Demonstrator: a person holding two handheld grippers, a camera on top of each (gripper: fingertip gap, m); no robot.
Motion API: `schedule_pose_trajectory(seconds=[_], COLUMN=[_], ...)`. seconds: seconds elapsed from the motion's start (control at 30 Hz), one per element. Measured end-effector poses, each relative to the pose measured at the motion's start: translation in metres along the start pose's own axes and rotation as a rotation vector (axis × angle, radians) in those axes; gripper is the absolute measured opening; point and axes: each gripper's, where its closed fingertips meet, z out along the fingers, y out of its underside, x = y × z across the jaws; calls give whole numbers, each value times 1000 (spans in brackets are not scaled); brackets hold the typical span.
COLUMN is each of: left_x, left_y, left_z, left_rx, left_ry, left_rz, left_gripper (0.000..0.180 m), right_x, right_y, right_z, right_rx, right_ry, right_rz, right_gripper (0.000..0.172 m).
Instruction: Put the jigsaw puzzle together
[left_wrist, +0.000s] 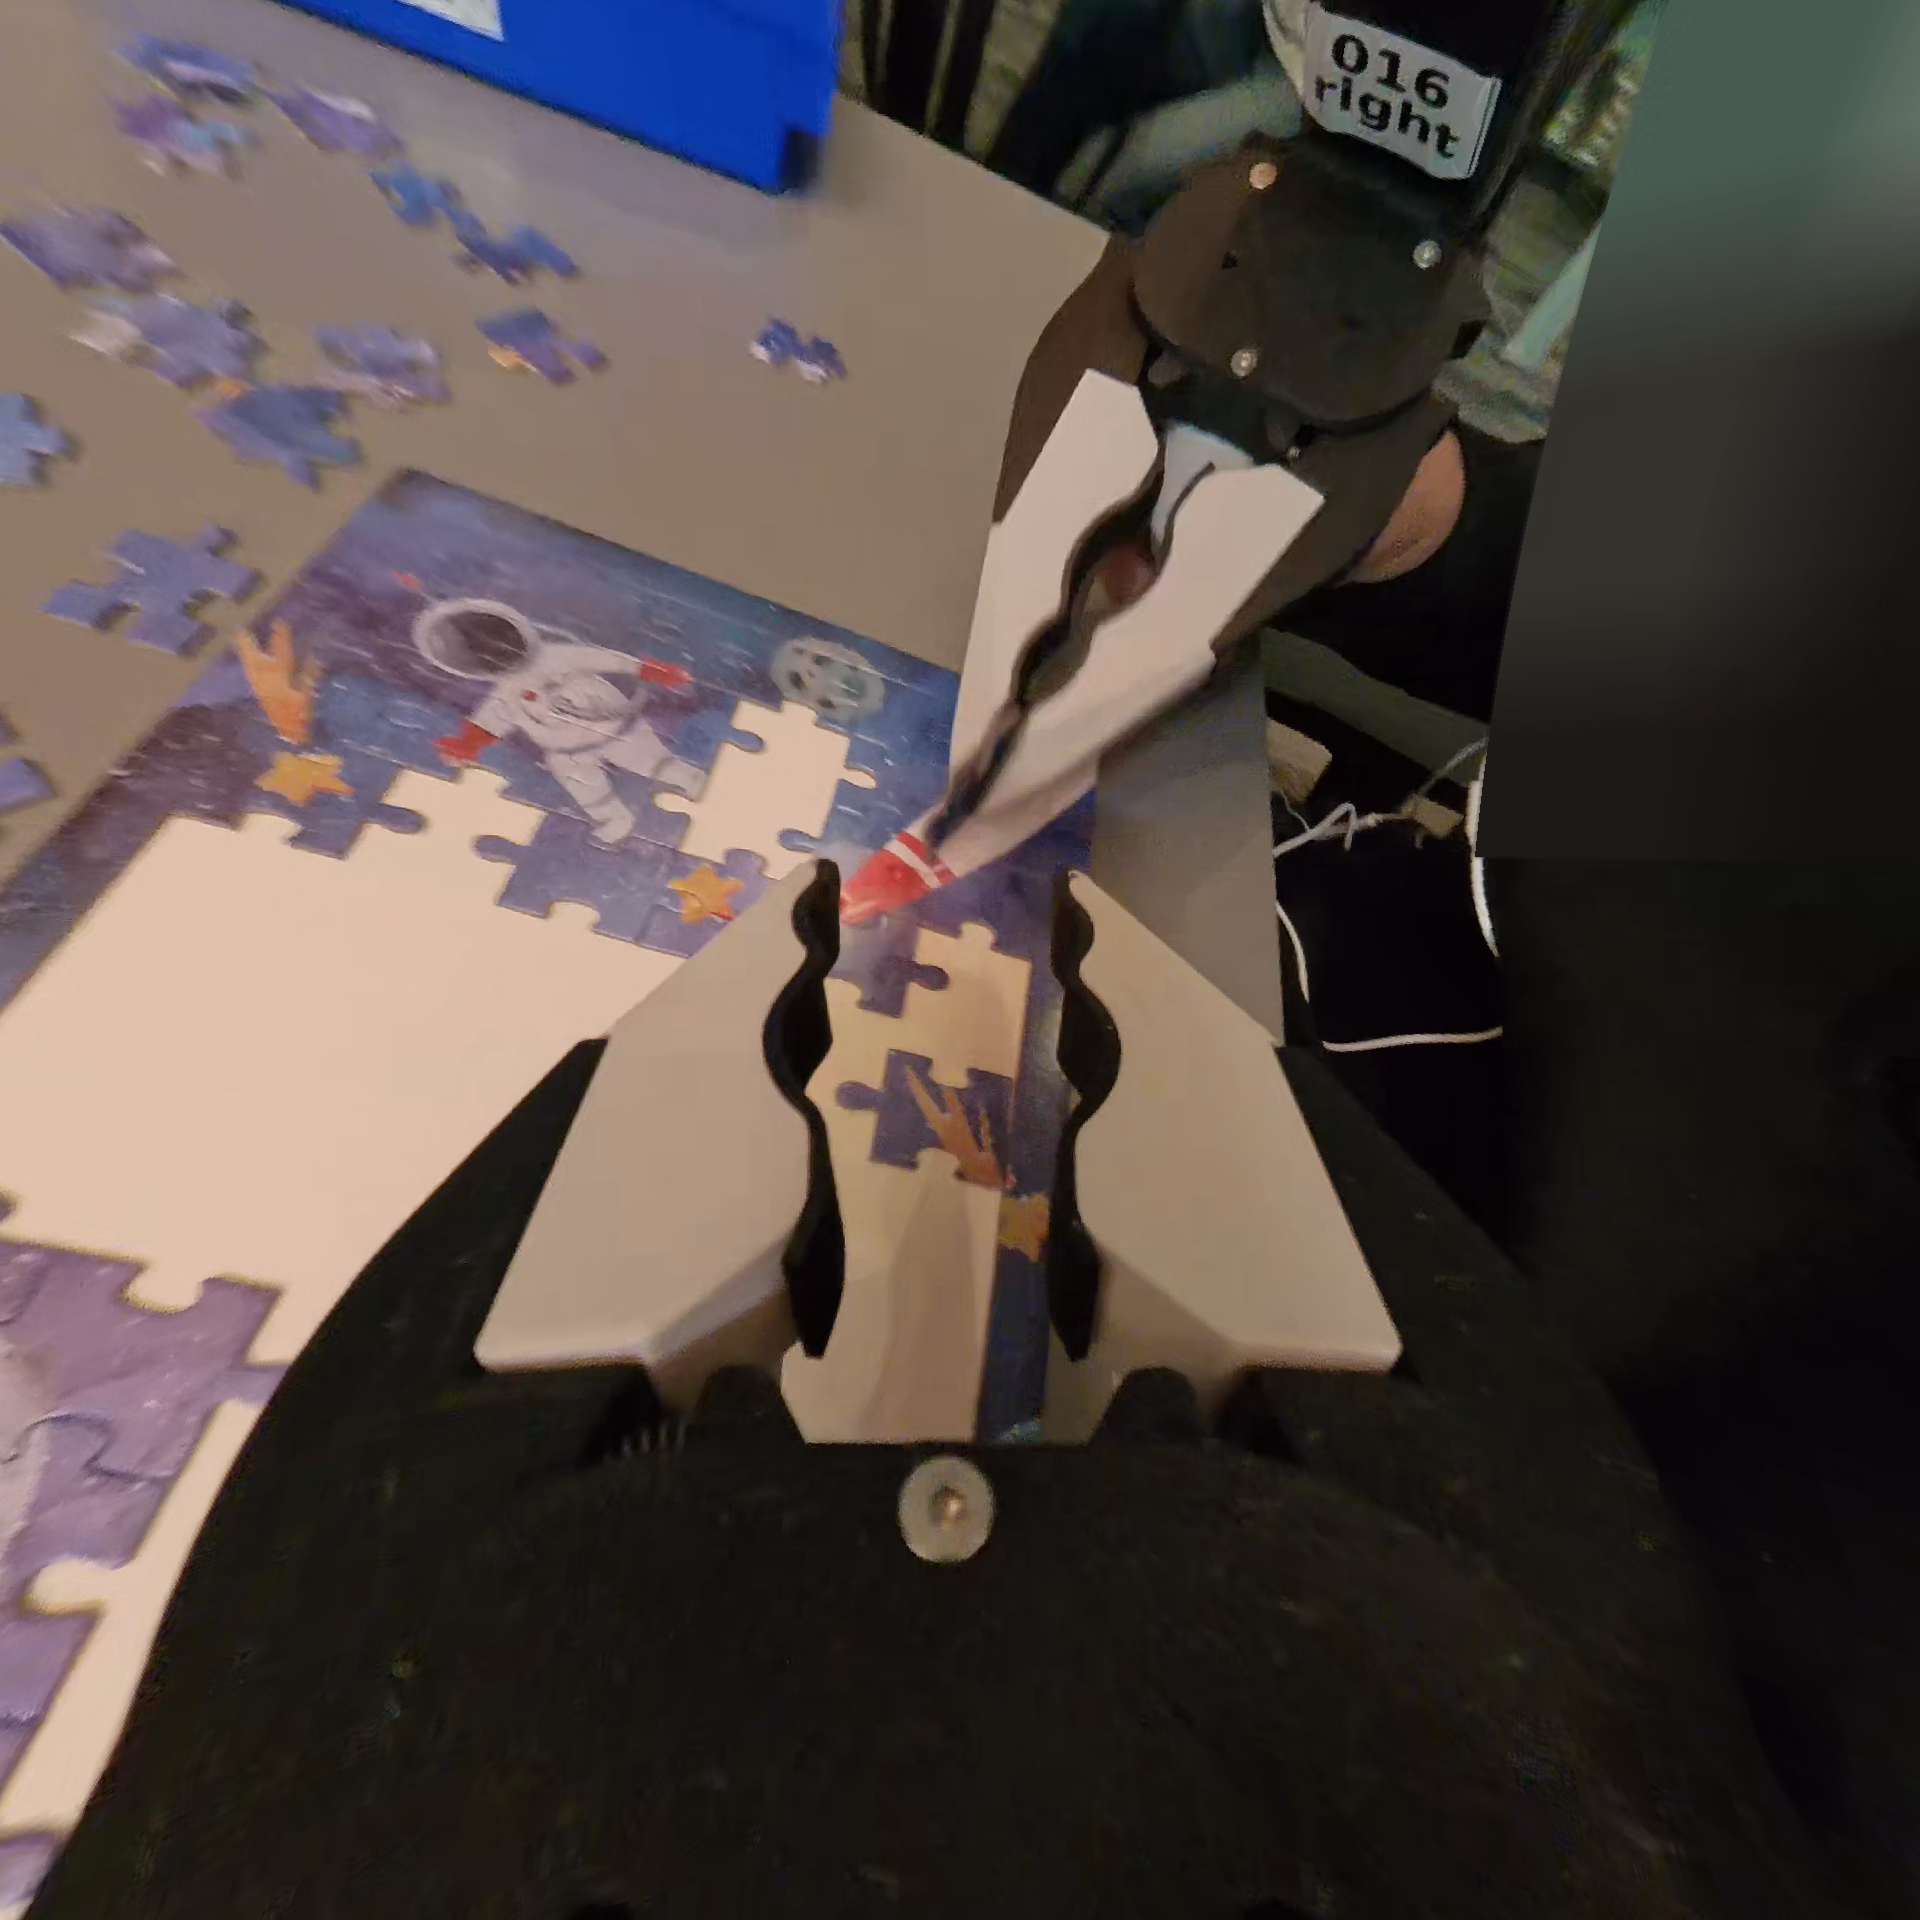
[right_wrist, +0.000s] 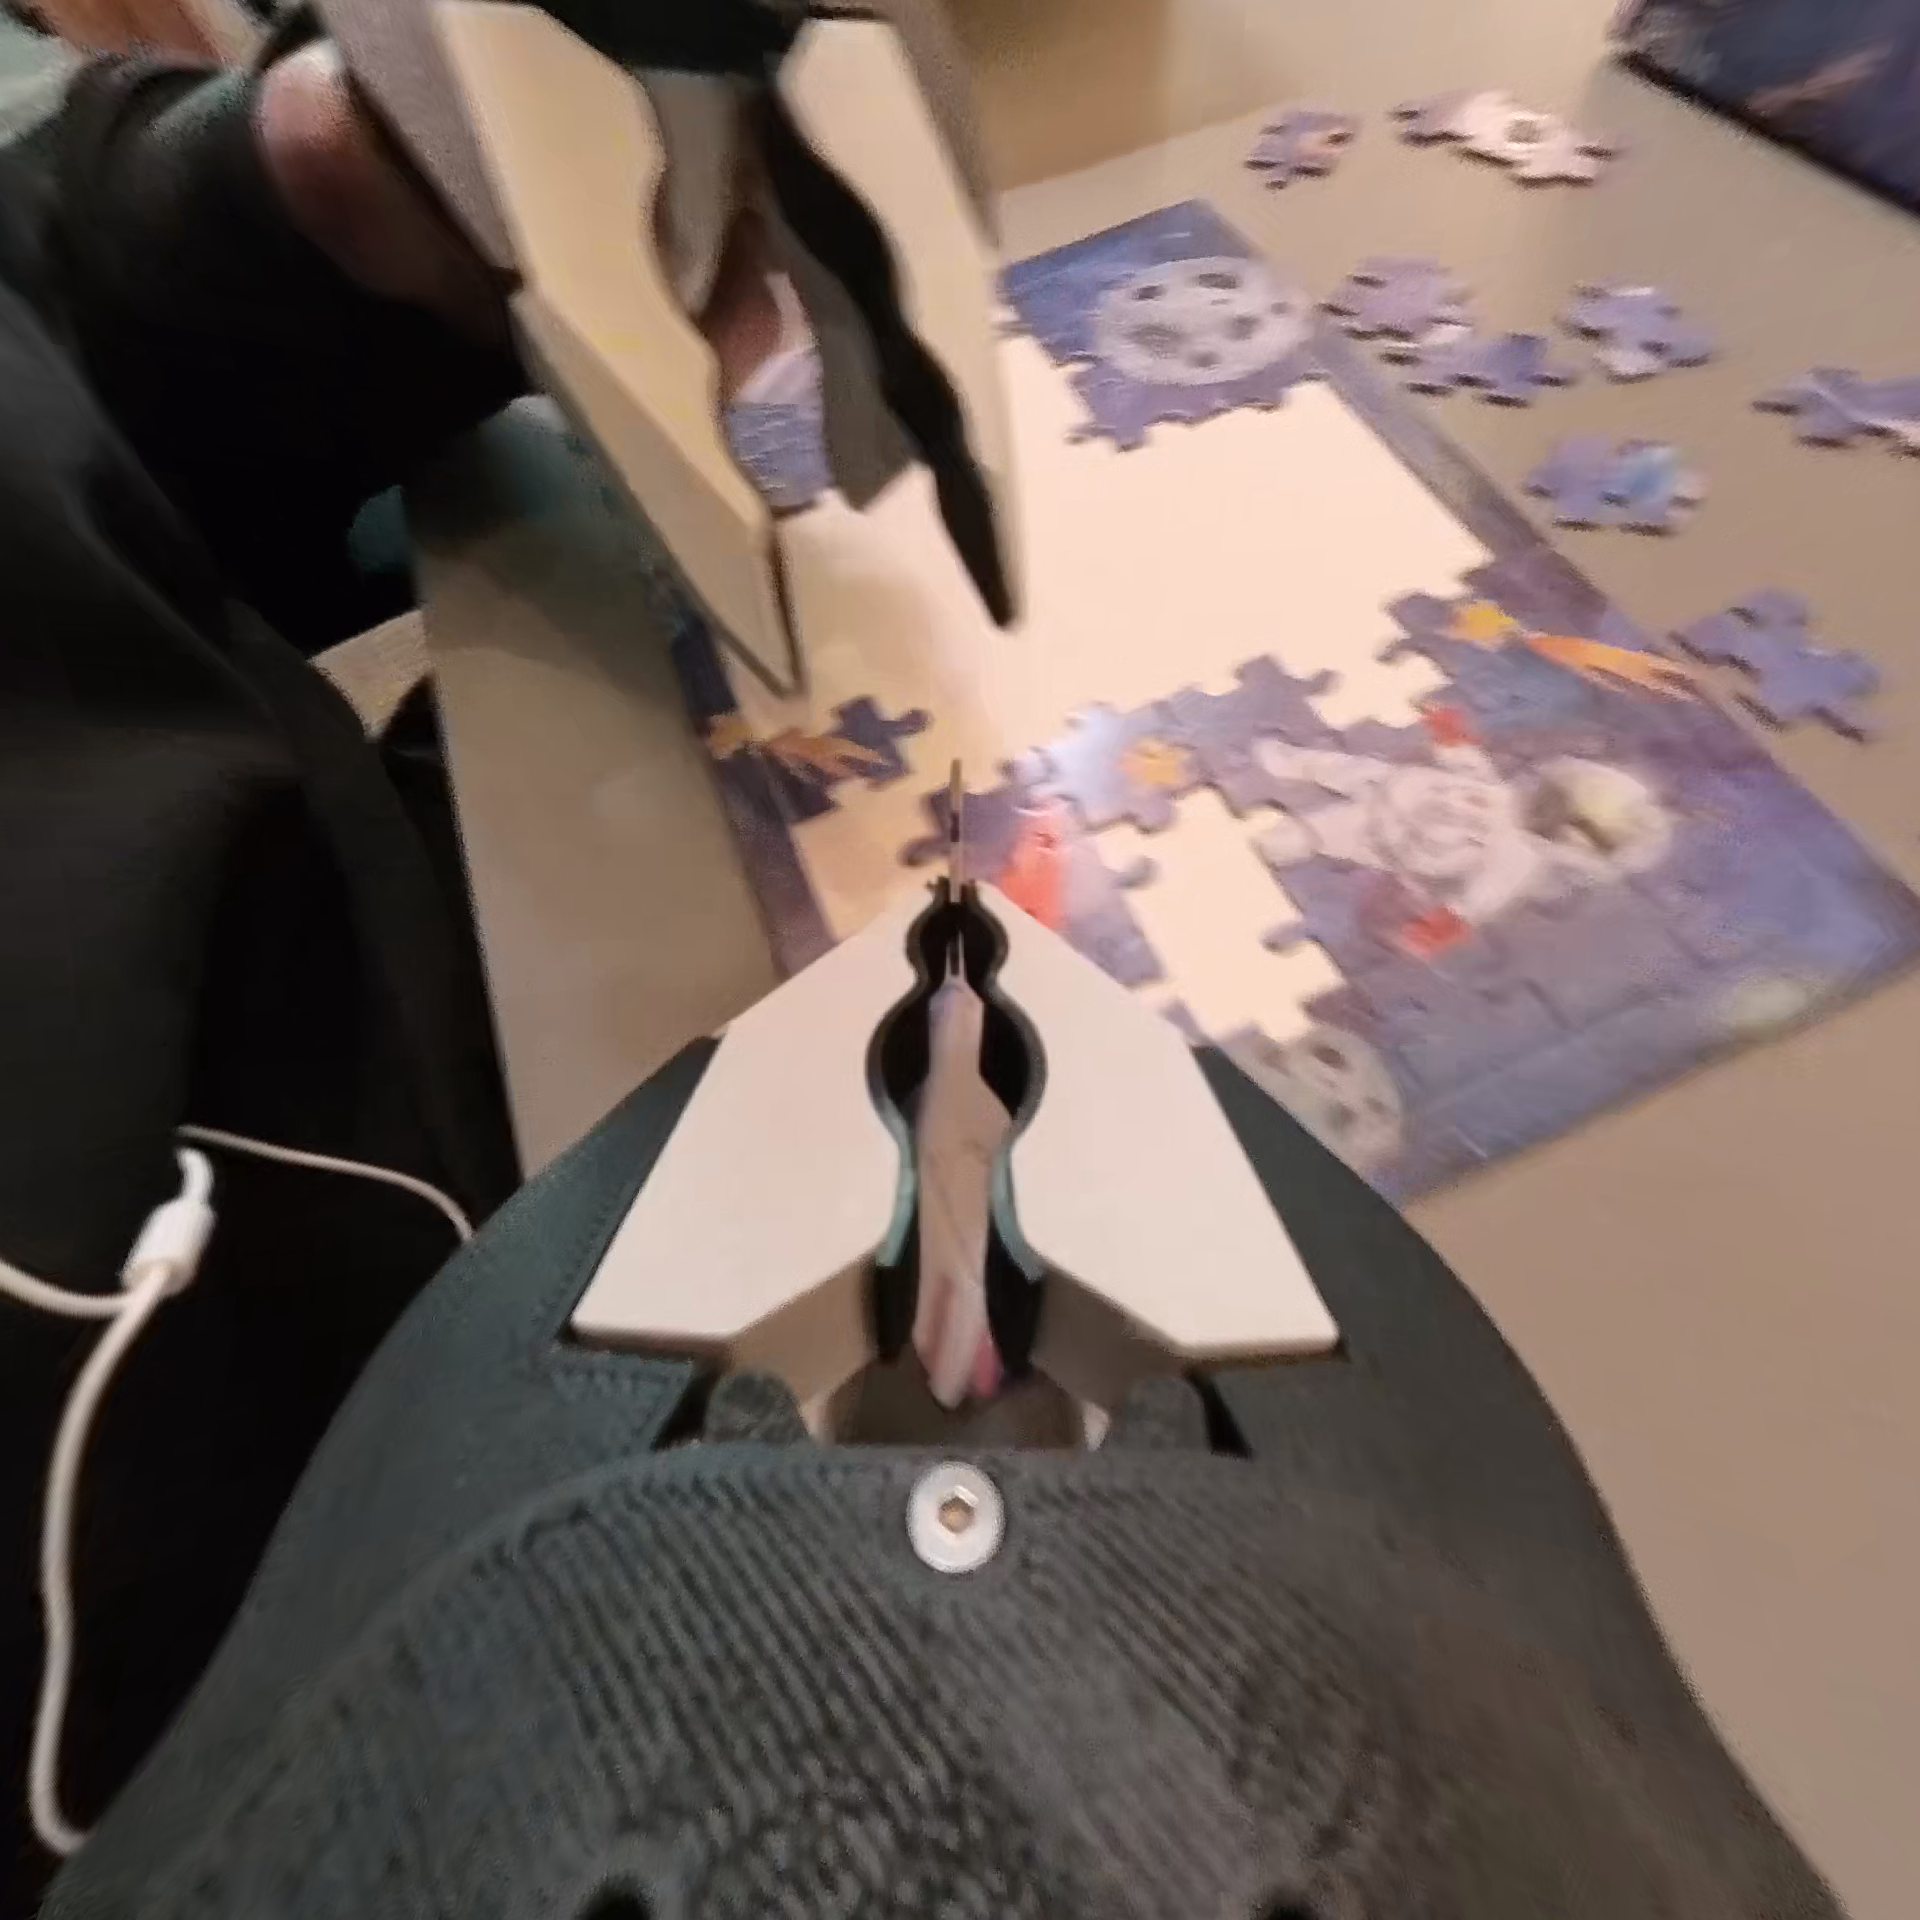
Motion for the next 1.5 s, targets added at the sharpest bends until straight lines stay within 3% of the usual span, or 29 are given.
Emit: schedule_pose_trajectory(seconds=[0.13, 0.27, 0.37, 0.47, 0.63, 0.83, 0.9, 0.97, 1.07, 1.2, 1.37, 1.5], left_x=[-11, -16, -21, -28, -45, -65, -75, -91, -141, -210, -244, -262], left_y=[-10, -12, -12, -9, -9, -28, -39, -52, -70, -66, -29, -12], left_z=[-10, -13, -13, -13, -22, -42, -50, -59, -82, -119, -142, -158], left_rx=[67, 85, 73, 41, 4, 39, 44, 37, 34, -11, -4, 9], left_ry=[-55, -83, -127, -183, -291, -380, -423, -489, -696, -927, -950, -955], left_rz=[-1, 5, 29, 62, 111, 121, 155, 203, 252, 256, 128, 87], left_gripper=[40, 40, 40, 40, 40, 42, 42, 46, 74, 88, 81, 61], right_x=[65, 91, 100, 115, 140, 178, 191, 212, 254, 293, 291, 292], right_y=[23, 44, 50, 54, 49, 3, -19, -37, -50, -22, 8, 9], right_z=[-40, -63, -71, -77, -89, -112, -114, -119, -126, -124, -120, -112], right_rx=[-31, 23, 64, 28, -55, -42, 19, 83, 158, 79, 48, 88], right_ry=[183, 118, 97, 208, 421, 676, 688, 688, 688, 764, 790, 678], right_rz=[284, 629, 705, 627, 382, -20, -116, -133, -96, -98, -121, -18], right_gripper=[0, 1, 7, 22, 31, 37, 38, 45, 49, 31, 20, 31])
